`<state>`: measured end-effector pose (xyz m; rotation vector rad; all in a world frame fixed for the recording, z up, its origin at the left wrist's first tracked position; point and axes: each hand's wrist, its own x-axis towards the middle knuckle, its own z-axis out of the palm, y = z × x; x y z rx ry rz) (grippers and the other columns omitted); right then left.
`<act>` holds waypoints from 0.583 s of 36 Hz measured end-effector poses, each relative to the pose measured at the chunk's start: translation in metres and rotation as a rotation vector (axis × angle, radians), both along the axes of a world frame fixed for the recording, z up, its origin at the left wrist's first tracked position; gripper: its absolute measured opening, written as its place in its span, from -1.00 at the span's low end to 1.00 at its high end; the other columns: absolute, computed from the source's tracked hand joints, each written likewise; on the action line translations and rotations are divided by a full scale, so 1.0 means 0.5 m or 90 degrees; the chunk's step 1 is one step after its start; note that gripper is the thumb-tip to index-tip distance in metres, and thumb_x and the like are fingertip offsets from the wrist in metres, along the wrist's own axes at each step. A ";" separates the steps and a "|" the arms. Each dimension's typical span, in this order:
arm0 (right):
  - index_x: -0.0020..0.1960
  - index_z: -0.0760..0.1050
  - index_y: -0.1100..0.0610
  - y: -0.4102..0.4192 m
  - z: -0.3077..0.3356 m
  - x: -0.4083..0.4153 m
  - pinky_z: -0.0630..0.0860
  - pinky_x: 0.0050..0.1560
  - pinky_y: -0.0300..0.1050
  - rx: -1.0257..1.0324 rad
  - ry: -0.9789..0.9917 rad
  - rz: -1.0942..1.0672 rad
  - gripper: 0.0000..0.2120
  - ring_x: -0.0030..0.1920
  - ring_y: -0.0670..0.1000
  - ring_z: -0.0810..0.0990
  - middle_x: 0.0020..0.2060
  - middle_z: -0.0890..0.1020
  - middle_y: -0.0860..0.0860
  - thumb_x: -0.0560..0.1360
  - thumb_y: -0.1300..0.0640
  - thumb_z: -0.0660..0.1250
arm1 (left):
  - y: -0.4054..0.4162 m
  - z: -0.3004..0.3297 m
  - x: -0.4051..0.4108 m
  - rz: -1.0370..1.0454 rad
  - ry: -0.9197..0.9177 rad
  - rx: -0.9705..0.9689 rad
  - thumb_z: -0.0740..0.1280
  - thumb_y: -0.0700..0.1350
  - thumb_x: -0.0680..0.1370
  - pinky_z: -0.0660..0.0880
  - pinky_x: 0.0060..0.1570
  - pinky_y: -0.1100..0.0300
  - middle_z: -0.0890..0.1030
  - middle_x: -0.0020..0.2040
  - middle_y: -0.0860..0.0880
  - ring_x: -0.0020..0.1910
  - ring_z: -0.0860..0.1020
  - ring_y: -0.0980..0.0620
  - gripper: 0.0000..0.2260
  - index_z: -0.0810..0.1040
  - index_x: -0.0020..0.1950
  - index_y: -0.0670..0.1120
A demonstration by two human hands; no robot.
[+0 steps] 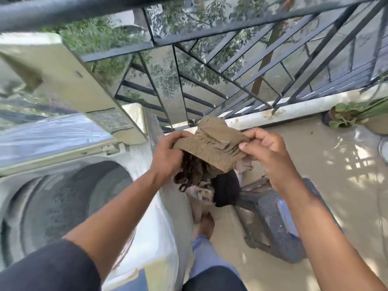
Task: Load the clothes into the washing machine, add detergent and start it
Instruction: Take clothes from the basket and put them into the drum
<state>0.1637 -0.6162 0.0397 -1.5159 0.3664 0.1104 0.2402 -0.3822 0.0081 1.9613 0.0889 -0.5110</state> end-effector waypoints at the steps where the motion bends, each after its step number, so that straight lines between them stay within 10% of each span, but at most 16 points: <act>1: -0.06 0.65 0.04 -0.007 -0.012 -0.007 0.59 -0.15 -0.11 -0.051 0.042 0.030 -0.86 -0.26 -0.04 0.65 -0.28 0.71 -0.01 0.38 0.09 0.44 | 0.003 0.023 -0.003 0.015 0.020 -0.038 0.32 -0.32 0.65 0.54 -0.20 0.14 0.73 -0.13 0.07 -0.15 0.64 0.08 -0.65 0.71 -0.10 0.10; 5: 0.00 0.63 -0.21 -0.014 -0.075 -0.044 0.65 0.17 0.20 -0.230 0.210 0.142 -0.66 -0.07 0.03 0.72 -0.15 0.74 -0.02 0.25 -0.25 0.42 | 0.016 0.113 -0.019 0.061 0.077 -0.186 0.28 -0.27 0.70 0.67 -0.09 -0.24 0.72 -0.13 -0.13 -0.16 0.67 -0.16 -0.71 0.68 -0.08 0.01; 9: 0.17 0.52 -0.18 0.024 -0.104 -0.067 0.58 0.04 -0.05 -0.210 0.250 0.097 -0.69 0.15 0.06 0.65 0.17 0.66 0.10 0.46 -0.15 0.45 | 0.037 0.183 -0.026 0.053 0.087 -0.305 0.24 -0.26 0.71 0.60 0.06 -0.37 0.69 -0.02 -0.23 -0.03 0.63 -0.24 -0.86 0.60 0.13 -0.20; 12: 0.46 0.39 -0.11 0.051 -0.114 -0.082 0.58 0.04 0.04 0.035 0.347 -0.027 -0.35 0.27 0.13 0.55 0.35 0.50 0.06 0.46 -0.34 0.40 | 0.055 0.229 -0.035 0.039 0.115 -0.404 0.21 -0.18 0.73 0.42 0.28 -0.56 0.57 0.33 -0.41 0.26 0.54 -0.43 -0.71 0.44 0.36 -0.36; 17: 0.55 0.34 -0.20 0.081 -0.104 -0.075 0.30 0.34 0.63 0.622 0.324 -0.111 -0.23 0.41 0.44 0.47 0.48 0.46 0.24 0.44 -0.47 0.39 | 0.094 0.279 -0.059 0.054 0.149 -0.495 0.12 -0.12 0.75 0.69 0.07 -0.16 0.64 0.35 -0.25 0.21 0.68 -0.19 -0.66 0.54 0.45 -0.15; 21: 0.45 0.52 0.06 0.124 -0.047 -0.052 0.54 0.30 0.28 0.686 0.234 -0.132 -0.40 0.34 0.25 0.61 0.37 0.61 0.18 0.62 -0.34 0.22 | 0.151 0.265 -0.080 0.075 0.190 -0.527 0.03 -0.10 0.78 0.72 0.00 -0.12 0.73 0.21 -0.17 0.11 0.74 -0.13 -0.57 0.70 0.27 -0.09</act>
